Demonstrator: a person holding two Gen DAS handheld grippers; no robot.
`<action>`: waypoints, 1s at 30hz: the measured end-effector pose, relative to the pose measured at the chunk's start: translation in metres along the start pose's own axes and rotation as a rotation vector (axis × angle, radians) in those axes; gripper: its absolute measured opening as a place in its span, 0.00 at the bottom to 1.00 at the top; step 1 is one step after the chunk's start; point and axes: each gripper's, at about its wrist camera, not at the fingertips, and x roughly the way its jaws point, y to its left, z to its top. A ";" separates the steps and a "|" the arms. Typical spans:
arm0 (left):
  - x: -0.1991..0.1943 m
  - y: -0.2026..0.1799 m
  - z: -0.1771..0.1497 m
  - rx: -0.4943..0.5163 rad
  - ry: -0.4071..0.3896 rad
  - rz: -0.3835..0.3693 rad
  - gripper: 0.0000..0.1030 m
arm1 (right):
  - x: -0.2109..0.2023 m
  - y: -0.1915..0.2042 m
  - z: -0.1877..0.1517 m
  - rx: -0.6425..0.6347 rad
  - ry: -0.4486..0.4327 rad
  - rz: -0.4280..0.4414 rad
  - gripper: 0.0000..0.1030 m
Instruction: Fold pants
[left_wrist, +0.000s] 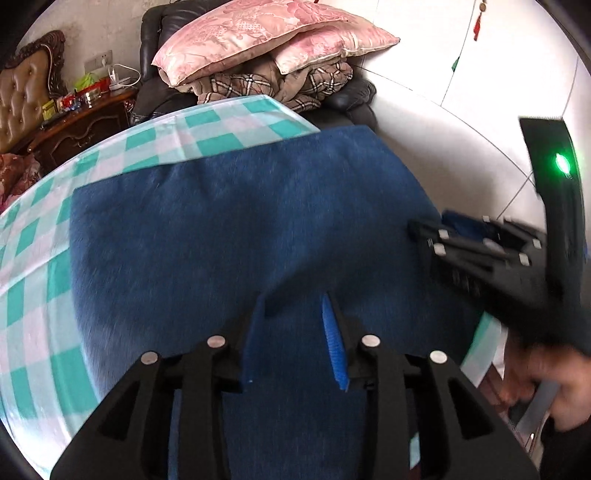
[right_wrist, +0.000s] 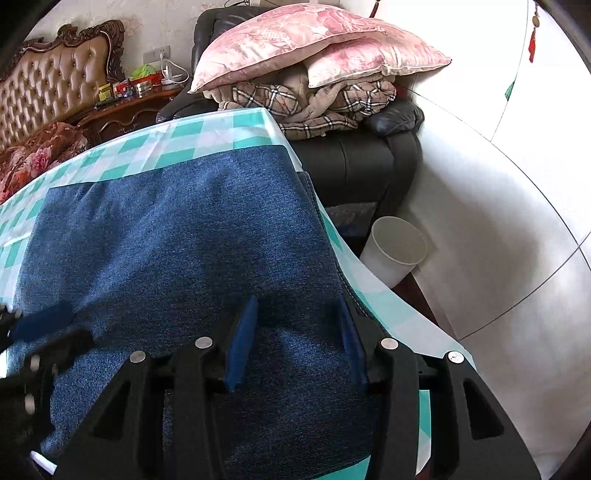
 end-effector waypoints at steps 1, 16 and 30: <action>-0.003 0.000 -0.005 0.001 -0.002 0.005 0.33 | 0.000 0.000 0.000 0.000 0.001 -0.002 0.44; -0.058 0.023 -0.061 -0.040 -0.031 0.088 0.39 | -0.022 0.005 -0.006 -0.003 -0.033 -0.066 0.54; -0.022 0.034 0.049 0.082 -0.137 0.085 0.42 | -0.018 0.019 -0.021 -0.035 0.008 -0.052 0.55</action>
